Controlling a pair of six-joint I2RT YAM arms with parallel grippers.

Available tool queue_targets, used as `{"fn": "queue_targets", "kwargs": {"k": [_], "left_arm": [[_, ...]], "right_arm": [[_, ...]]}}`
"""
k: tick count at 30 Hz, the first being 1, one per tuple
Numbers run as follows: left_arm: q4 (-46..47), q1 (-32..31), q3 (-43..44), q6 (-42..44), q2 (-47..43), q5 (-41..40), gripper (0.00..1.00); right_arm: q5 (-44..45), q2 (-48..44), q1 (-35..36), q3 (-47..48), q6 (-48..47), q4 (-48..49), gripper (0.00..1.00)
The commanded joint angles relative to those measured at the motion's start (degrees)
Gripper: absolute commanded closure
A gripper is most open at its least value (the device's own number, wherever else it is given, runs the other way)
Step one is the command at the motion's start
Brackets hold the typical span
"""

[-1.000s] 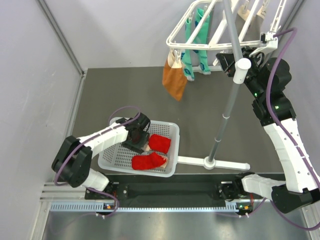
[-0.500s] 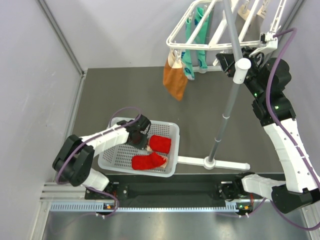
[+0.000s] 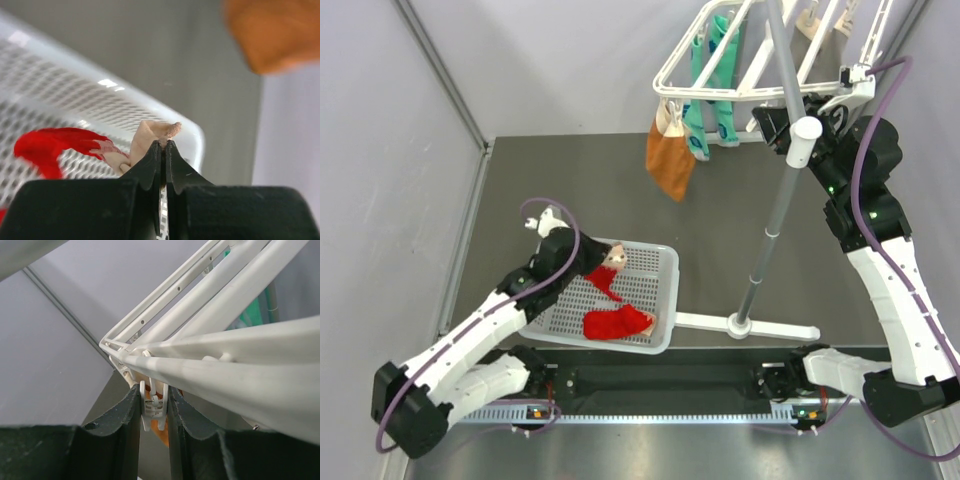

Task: Clip the socks to the hanger
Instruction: Pick up the sock from the bin.

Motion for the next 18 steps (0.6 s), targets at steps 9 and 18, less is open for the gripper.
{"fn": "queue_targets", "kwargs": {"k": [9,18], "left_arm": [[33.2,-0.4,9.2,37.7,2.5,37.6,1.00],[42.4,-0.6,24.2,40.9,17.1,56.4,1.00]], "right_arm": [[-4.9,0.0,0.1,-1.1,-0.4,-6.2,1.00],[-8.3,0.4,0.1,-1.4,1.9,-5.3,1.00]]}}
